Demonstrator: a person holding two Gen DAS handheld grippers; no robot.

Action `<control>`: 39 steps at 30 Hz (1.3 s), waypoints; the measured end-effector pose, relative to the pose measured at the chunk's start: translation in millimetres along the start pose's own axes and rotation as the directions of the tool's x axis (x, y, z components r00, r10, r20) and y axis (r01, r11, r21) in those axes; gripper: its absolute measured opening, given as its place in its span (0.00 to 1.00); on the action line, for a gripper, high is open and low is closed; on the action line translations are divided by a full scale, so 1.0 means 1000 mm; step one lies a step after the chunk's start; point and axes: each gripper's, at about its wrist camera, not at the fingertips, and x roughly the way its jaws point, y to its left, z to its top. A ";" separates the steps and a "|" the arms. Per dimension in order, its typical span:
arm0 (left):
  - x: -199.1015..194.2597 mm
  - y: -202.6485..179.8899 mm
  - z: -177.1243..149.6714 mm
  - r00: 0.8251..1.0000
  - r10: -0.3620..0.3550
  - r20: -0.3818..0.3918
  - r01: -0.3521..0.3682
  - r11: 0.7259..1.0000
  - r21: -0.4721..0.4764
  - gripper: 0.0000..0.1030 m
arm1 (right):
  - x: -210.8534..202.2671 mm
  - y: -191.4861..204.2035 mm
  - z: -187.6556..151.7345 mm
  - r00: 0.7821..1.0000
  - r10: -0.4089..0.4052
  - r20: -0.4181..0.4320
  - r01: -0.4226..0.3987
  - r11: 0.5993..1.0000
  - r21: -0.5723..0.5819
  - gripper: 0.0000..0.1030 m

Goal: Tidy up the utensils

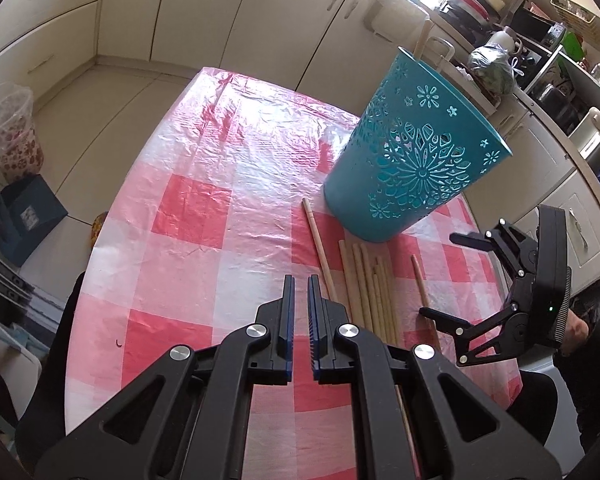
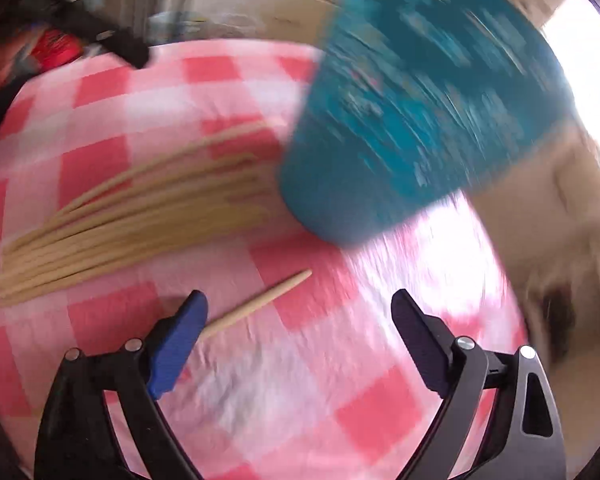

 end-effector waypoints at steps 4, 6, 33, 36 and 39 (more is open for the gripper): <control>0.000 -0.008 -0.003 1.000 -0.016 -0.011 0.016 1.000 0.023 0.05 | -0.035 0.003 -0.024 0.998 -0.065 -0.014 0.064 0.994 -0.093 0.86; -0.002 -0.015 -0.007 0.999 -0.029 -0.017 0.030 0.998 0.055 0.05 | -0.052 0.019 -0.035 0.999 -0.050 0.000 0.049 0.968 -0.247 0.86; 0.000 0.019 -0.006 0.998 -0.049 -0.045 0.046 0.997 -0.068 0.05 | 0.017 0.044 0.025 0.847 0.353 -0.398 -0.526 0.668 -0.526 0.94; 0.001 0.023 -0.005 0.998 -0.052 -0.046 0.048 0.995 -0.082 0.06 | 0.016 0.044 0.019 0.860 0.338 -0.382 -0.497 0.725 -0.477 0.94; -0.001 0.024 -0.005 0.998 -0.056 -0.041 0.052 0.995 -0.083 0.06 | 0.022 0.035 0.018 0.866 0.318 -0.386 -0.441 0.851 -0.287 0.94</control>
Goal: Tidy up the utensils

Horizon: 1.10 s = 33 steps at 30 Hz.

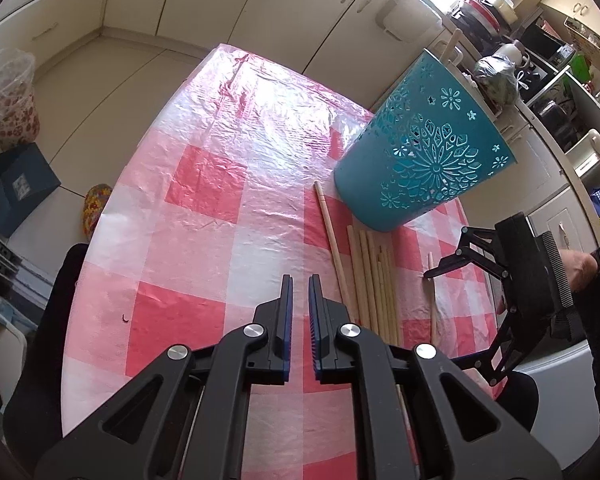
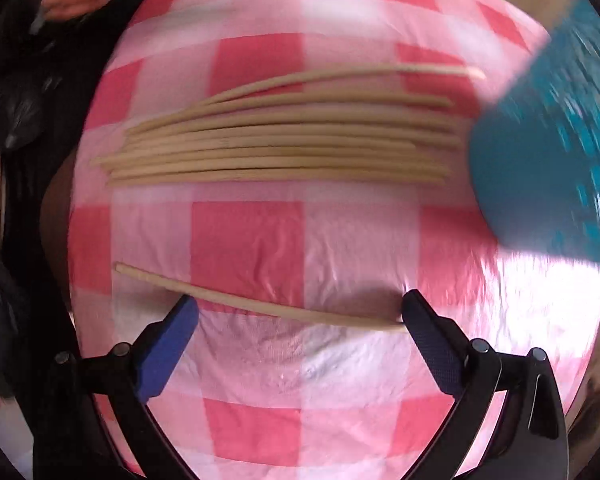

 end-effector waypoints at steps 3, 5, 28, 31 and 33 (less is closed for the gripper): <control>-0.008 -0.001 0.000 1.000 -0.010 0.014 0.010 1.000 0.001 0.09 | 0.003 -0.008 -0.010 0.998 -0.007 -0.061 0.024 0.958 0.286 0.94; -0.014 -0.002 -0.001 0.999 -0.020 0.026 0.020 1.000 0.002 0.11 | 0.004 -0.013 -0.020 0.996 0.009 -0.088 0.032 0.892 0.450 0.94; -0.056 -0.006 -0.023 0.996 -0.051 0.069 0.051 0.999 0.004 0.22 | 0.004 -0.003 -0.061 0.991 -0.056 0.122 -0.039 0.745 0.666 0.14; -0.055 -0.012 -0.023 0.996 -0.055 0.068 0.053 0.998 0.021 0.25 | 0.006 0.012 -0.054 0.989 -0.117 0.086 0.044 0.805 0.591 0.14; -0.052 -0.013 -0.025 0.997 -0.052 0.064 0.050 0.998 0.027 0.26 | 0.013 0.037 -0.043 0.982 -0.177 0.068 0.124 0.872 0.473 0.14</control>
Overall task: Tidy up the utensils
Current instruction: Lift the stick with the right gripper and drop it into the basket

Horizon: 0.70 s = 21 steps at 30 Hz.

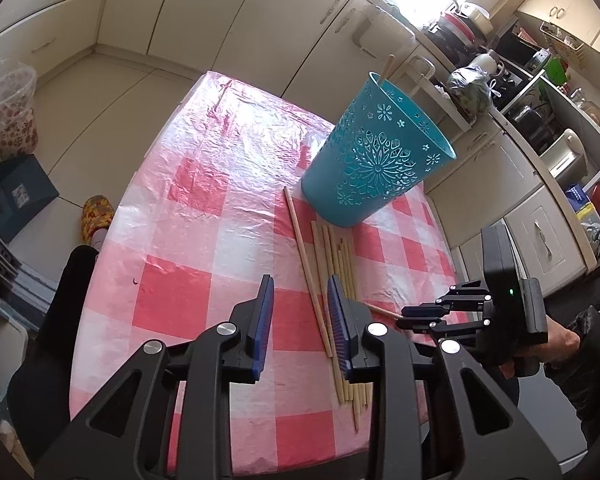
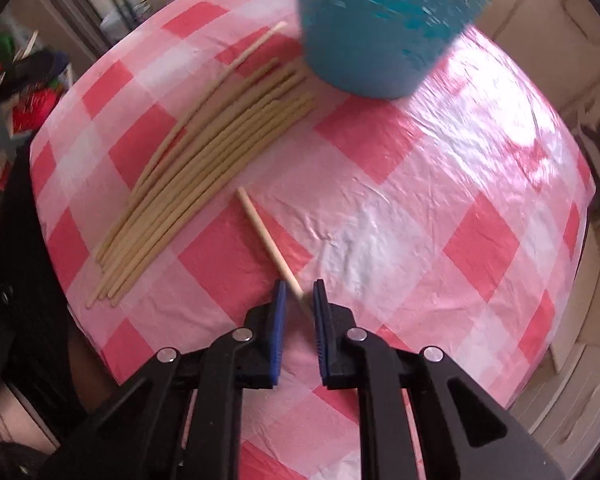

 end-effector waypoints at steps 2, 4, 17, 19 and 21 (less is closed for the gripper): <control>0.004 0.000 -0.001 1.000 -0.002 -0.011 0.002 1.000 -0.001 0.26 | 0.000 0.015 -0.003 0.998 -0.061 0.002 0.060 0.994 -0.087 0.19; 0.009 0.001 -0.002 1.000 -0.001 -0.024 0.001 1.000 -0.003 0.26 | 0.007 0.013 0.005 1.000 -0.016 -0.004 0.016 0.997 -0.075 0.19; 0.038 0.003 -0.001 0.997 0.036 -0.073 -0.035 0.999 0.012 0.26 | -0.041 -0.062 -0.033 0.786 0.263 0.559 -0.482 0.828 0.288 0.06; 0.047 0.001 0.003 0.996 0.053 -0.075 -0.052 0.998 0.019 0.26 | -0.082 -0.060 -0.014 0.687 0.239 0.686 -0.543 0.796 0.268 0.06; 0.055 -0.003 0.008 0.995 0.070 -0.072 -0.068 0.997 0.036 0.26 | -0.123 -0.058 0.011 0.595 0.196 0.779 -0.569 0.788 0.236 0.06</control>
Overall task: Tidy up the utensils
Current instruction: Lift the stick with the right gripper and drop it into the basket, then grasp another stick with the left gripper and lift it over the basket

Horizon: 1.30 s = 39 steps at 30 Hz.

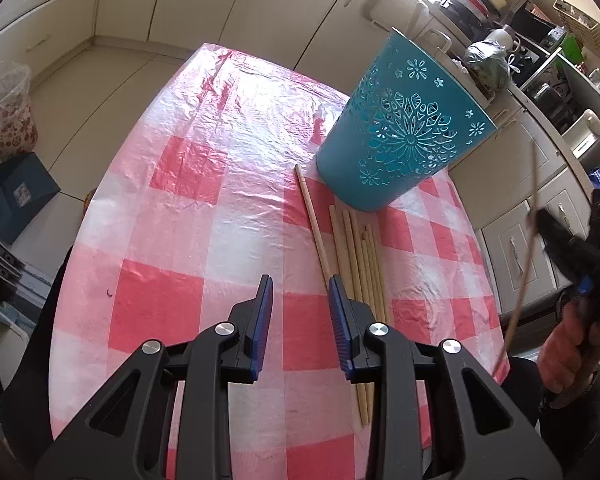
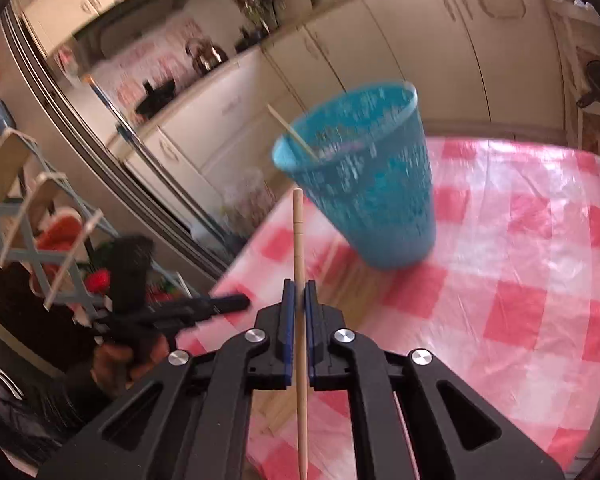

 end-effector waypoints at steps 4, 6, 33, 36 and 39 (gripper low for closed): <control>0.015 -0.012 0.012 1.000 0.026 0.009 -0.026 0.999 0.031 0.26 | -0.012 0.026 0.048 0.967 0.000 0.256 0.014 0.998 -0.056 0.06; 0.024 -0.016 0.018 0.999 0.041 0.014 -0.041 0.998 0.037 0.26 | -0.031 0.029 0.067 0.929 -0.016 0.369 0.047 0.996 -0.074 0.06; 0.103 -0.048 0.066 0.941 0.336 0.041 -0.338 0.923 0.185 0.25 | -0.034 -0.025 -0.056 0.904 -0.383 0.193 0.351 0.919 0.179 0.46; 0.104 -0.049 0.065 0.937 0.346 0.040 -0.345 0.909 0.232 0.07 | -0.012 -0.038 -0.083 0.922 -0.384 0.052 0.364 0.904 0.227 0.46; 0.101 -0.045 0.064 0.943 0.333 0.027 -0.329 0.911 0.249 0.05 | 0.009 -0.039 -0.091 0.925 -0.379 -0.019 0.374 0.902 0.216 0.46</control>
